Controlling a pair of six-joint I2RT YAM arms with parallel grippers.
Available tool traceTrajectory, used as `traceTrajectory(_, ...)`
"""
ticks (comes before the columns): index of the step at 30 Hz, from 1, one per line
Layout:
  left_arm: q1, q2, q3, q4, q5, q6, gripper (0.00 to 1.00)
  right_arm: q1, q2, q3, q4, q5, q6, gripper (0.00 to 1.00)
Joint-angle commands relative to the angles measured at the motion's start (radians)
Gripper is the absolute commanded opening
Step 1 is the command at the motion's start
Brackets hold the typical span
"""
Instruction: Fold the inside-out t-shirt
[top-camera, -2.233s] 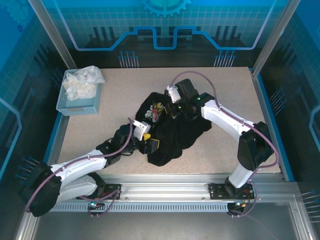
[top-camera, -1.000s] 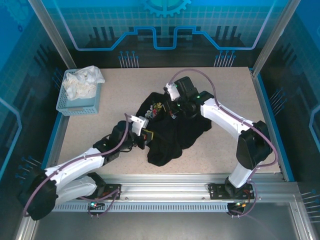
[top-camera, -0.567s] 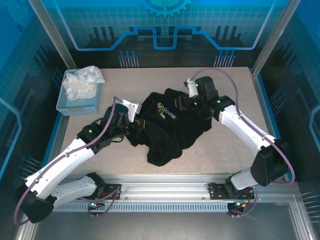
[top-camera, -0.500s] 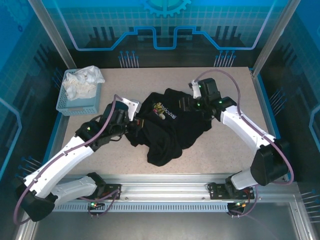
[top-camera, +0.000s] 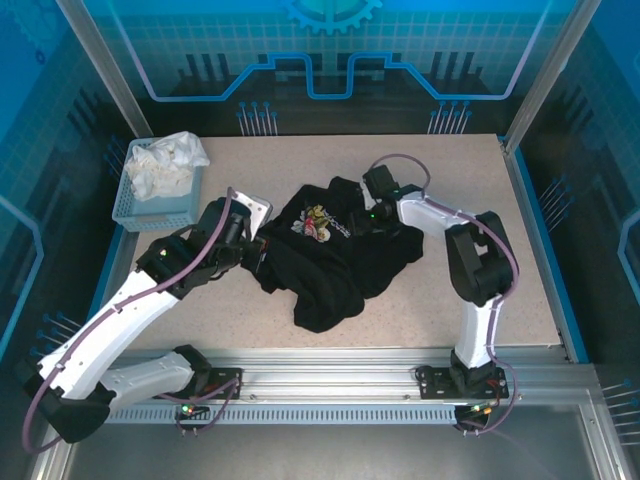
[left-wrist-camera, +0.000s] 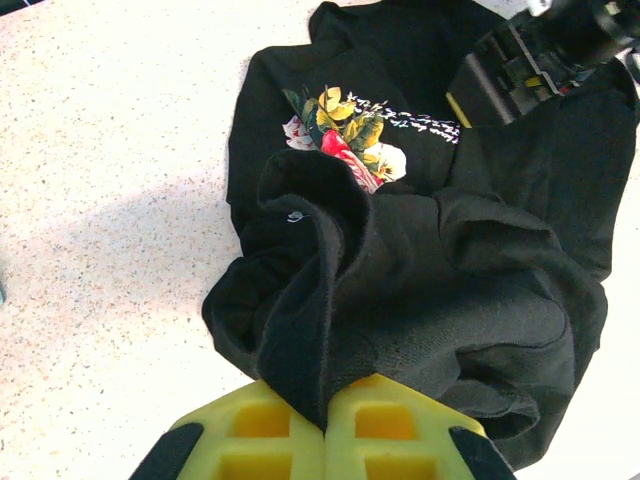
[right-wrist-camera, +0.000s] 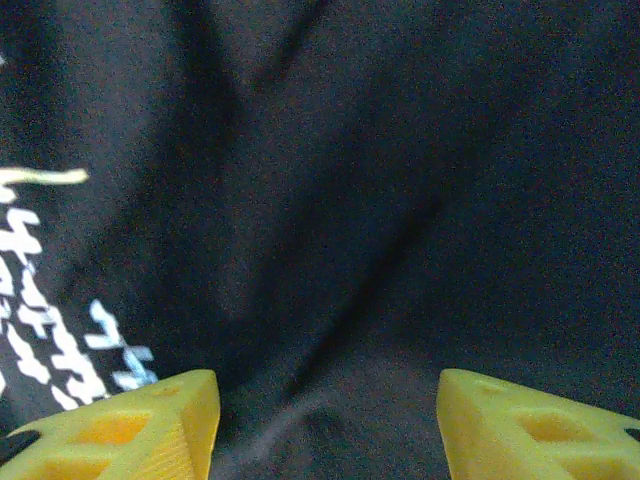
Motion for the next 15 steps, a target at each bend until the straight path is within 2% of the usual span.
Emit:
traceTrajectory(1,0.012,-0.017,-0.018,0.006,-0.014,0.027,0.0,0.026,0.053,0.064,-0.01,-0.051,0.027,0.59)
traceTrajectory(3,0.014,-0.017,-0.029,0.015,-0.012,0.033,0.0,0.033,0.081,0.078,-0.015,-0.056,0.029,0.57)
traceTrajectory(5,0.018,-0.016,-0.036,0.02,-0.009,0.034,0.0,0.032,0.103,0.087,-0.025,-0.05,0.032,0.48)
traceTrajectory(7,0.025,-0.016,-0.037,0.022,-0.004,0.033,0.0,0.027,0.098,0.074,-0.018,-0.026,0.033,0.29)
traceTrajectory(10,0.036,-0.024,-0.033,0.022,-0.015,0.032,0.0,0.003,0.033,0.028,0.019,-0.017,0.036,0.08)
traceTrajectory(12,0.057,-0.038,-0.021,0.024,-0.026,0.023,0.0,-0.018,-0.045,-0.004,0.046,-0.007,0.035,0.01)
traceTrajectory(15,0.109,-0.072,0.021,0.04,-0.03,-0.003,0.0,-0.062,-0.206,-0.049,0.087,0.014,0.033,0.0)
